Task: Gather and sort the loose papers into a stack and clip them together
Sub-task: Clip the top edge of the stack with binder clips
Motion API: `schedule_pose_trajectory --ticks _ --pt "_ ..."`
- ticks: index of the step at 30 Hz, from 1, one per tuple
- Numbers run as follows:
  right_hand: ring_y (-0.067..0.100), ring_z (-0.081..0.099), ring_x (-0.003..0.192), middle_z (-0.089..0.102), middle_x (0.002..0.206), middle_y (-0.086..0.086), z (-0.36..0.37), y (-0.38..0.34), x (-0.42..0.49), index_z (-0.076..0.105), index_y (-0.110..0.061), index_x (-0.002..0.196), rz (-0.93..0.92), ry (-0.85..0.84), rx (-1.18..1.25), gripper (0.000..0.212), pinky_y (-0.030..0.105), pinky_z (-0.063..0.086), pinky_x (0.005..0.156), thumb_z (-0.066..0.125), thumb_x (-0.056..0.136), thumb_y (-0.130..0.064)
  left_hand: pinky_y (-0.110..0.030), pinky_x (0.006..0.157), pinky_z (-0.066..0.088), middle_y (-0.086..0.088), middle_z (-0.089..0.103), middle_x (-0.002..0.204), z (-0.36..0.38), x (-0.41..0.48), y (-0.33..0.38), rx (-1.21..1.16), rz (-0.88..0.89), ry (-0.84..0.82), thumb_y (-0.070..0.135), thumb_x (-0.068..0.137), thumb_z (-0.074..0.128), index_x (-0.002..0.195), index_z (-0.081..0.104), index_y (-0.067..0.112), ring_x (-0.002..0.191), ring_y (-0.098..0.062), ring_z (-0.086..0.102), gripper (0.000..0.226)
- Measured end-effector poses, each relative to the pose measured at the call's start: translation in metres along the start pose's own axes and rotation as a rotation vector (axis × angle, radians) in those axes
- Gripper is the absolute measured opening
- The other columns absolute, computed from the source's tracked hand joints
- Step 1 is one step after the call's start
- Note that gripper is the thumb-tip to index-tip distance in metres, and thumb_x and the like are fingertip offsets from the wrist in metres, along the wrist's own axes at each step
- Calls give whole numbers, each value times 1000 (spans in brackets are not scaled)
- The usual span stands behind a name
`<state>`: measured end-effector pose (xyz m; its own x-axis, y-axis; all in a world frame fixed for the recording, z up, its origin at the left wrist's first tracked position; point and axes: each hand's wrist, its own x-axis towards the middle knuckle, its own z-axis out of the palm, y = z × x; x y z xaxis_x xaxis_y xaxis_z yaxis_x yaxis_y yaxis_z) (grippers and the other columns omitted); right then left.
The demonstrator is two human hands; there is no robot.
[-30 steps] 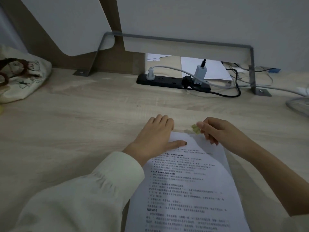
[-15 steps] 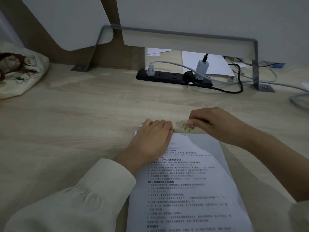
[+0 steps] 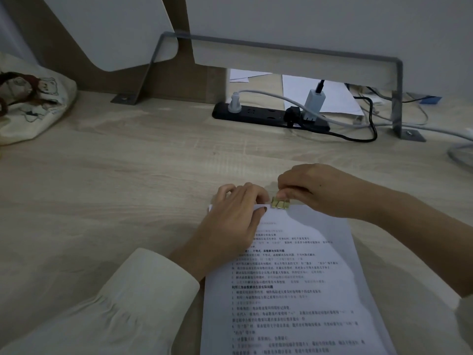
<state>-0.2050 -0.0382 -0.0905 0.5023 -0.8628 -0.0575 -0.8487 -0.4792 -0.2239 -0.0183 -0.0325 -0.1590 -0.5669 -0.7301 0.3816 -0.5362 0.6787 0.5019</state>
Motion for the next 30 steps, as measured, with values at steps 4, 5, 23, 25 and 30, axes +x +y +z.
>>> schedule_pose_trajectory --ticks 4,5,23,25,30 --pt "-1 44 64 45 63 -13 -4 -1 5 54 -12 76 -28 -43 7 25 12 33 61 47 95 -27 -8 95 11 5 59 90 4 -2 -1 20 -6 44 13 92 45 93 50 14 86 -5 42 5" --pt "1 45 65 47 64 -12 -5 0 6 56 -10 77 -31 -56 20 25 14 34 61 47 94 -27 -9 96 12 5 58 89 5 -2 -2 22 0 57 14 91 45 92 50 15 84 -5 43 5" --pt "9 53 69 60 77 -2 -15 1 4 62 -26 104 223 -276 214 30 20 39 65 41 92 -45 -15 91 24 5 59 92 7 -2 -3 13 24 37 13 90 46 95 53 15 87 -4 42 9" --pt "7 55 68 59 73 -5 -18 11 -11 64 -22 101 299 -95 254 30 19 40 65 41 93 -40 -21 87 28 5 58 98 7 -2 -5 44 27 -26 21 91 41 101 55 15 89 -4 42 18" --pt "1 49 73 51 91 -2 -18 49 -72 60 -19 94 548 106 28 27 26 39 71 43 92 -40 -18 78 23 1 57 102 9 -3 -8 142 70 -105 33 91 34 109 60 17 90 -7 39 35"
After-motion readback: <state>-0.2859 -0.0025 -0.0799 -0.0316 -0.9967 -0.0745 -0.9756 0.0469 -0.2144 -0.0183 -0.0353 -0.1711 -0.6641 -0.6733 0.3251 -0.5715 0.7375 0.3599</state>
